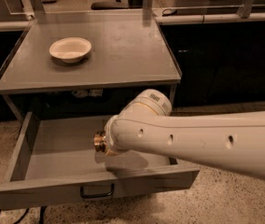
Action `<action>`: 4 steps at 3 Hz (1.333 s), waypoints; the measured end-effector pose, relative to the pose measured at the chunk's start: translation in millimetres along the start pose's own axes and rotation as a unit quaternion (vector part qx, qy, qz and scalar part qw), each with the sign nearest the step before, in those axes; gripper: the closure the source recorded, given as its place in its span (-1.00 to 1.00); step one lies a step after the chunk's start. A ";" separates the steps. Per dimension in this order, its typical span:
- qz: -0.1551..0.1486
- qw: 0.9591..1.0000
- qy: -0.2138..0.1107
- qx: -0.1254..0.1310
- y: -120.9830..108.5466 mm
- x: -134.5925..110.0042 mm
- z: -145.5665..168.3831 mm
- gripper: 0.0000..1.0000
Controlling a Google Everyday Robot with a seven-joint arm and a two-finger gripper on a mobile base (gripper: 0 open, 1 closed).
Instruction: Pick orange can from top drawer and place on counter
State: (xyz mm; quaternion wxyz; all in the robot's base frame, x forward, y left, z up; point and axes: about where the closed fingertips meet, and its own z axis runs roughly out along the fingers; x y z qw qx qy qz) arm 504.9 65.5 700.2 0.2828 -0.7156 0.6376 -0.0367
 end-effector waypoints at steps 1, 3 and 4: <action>-0.021 0.996 0.035 0.076 -39.6 -40.8 -84.1 1.00; -0.007 0.995 0.053 0.087 -51.3 -24.6 -99.1 1.00; -0.046 0.992 0.075 0.096 -98.4 -20.6 -94.8 1.00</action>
Offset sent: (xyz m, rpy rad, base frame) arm -0.0060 0.0084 0.0864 -0.0464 -0.1367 -0.0376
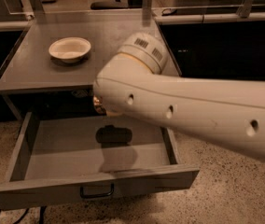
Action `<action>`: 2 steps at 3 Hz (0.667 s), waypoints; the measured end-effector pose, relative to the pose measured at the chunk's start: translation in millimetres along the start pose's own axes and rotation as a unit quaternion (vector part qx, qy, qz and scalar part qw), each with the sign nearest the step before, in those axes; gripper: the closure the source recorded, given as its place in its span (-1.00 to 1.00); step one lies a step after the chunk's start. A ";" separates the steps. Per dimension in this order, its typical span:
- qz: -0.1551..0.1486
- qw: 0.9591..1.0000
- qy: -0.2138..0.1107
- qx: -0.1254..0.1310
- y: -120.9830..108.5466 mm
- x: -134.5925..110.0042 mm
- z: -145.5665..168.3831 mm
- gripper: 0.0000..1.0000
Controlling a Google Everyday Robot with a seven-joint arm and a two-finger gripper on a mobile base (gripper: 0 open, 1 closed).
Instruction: Pick orange can from top drawer and place on counter
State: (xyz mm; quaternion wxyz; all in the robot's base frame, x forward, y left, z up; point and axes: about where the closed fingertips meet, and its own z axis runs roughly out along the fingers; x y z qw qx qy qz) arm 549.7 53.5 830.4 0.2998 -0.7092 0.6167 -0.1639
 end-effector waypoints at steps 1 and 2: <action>-0.056 0.997 0.040 0.041 -80.0 -14.0 -13.4 1.00; -0.052 0.996 0.035 0.071 -113.7 -27.7 -37.9 1.00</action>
Offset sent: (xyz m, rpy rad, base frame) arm 0.0423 0.0117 0.0491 -0.0964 -0.0877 0.0205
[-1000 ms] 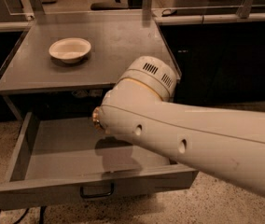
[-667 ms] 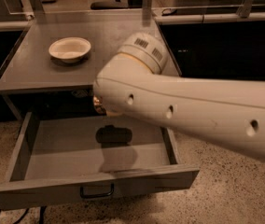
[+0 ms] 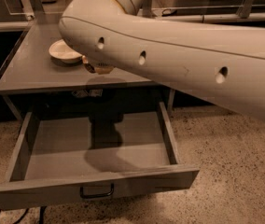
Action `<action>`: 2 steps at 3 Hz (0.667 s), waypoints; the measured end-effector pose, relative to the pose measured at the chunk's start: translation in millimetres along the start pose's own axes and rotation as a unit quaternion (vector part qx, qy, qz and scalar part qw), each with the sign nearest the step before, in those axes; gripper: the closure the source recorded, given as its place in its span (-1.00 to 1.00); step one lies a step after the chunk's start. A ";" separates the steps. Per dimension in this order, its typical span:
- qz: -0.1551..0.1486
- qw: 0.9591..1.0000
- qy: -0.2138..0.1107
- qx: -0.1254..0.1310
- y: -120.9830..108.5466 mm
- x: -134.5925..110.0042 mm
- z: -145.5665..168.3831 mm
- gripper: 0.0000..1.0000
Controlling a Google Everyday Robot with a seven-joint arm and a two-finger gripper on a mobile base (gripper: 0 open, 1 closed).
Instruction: Pick orange can from top drawer and place on counter
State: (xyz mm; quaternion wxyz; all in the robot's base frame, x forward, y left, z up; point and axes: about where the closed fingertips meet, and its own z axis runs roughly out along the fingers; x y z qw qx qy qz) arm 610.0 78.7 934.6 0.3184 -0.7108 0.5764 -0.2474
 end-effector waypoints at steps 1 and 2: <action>0.000 1.000 0.000 0.000 0.0 0.0 0.0 1.00; -0.001 1.000 -0.007 0.010 -29.1 9.0 6.3 1.00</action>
Offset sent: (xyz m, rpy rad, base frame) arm 0.0798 -0.0112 0.0514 0.0368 -0.0513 0.0351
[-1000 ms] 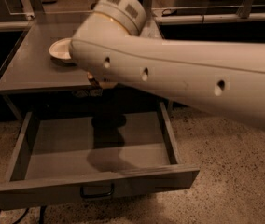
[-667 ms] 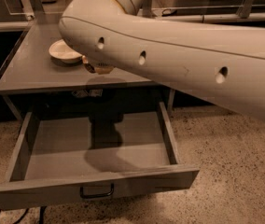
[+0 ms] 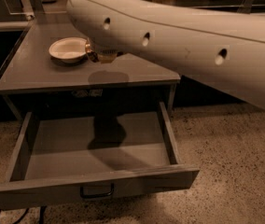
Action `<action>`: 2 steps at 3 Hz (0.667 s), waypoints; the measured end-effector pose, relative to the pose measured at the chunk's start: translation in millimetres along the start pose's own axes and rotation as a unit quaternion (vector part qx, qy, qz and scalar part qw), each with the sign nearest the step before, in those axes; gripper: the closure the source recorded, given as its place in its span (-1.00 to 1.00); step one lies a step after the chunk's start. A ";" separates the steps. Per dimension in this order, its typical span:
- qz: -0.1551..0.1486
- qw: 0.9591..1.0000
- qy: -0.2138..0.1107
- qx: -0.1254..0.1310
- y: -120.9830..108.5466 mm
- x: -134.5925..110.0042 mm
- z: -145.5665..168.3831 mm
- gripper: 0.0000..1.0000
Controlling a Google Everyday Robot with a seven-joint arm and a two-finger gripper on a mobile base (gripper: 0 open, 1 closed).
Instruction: Pick orange can from top drawer and place on counter
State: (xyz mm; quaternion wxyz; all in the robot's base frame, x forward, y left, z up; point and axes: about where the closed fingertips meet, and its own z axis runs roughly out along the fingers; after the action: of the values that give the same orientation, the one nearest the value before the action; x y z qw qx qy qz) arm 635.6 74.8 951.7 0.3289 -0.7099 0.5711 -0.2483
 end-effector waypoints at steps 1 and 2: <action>-0.003 1.000 -0.010 0.009 -47.3 12.8 15.4 1.00; 0.005 1.000 -0.025 -0.006 -79.6 29.8 35.0 1.00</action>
Offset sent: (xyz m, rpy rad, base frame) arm 0.1339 -0.0140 0.0681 0.1275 0.0693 0.0545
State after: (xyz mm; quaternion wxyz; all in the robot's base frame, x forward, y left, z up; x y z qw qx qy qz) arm 719.4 62.7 987.6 0.3403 -0.7149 0.5679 -0.2251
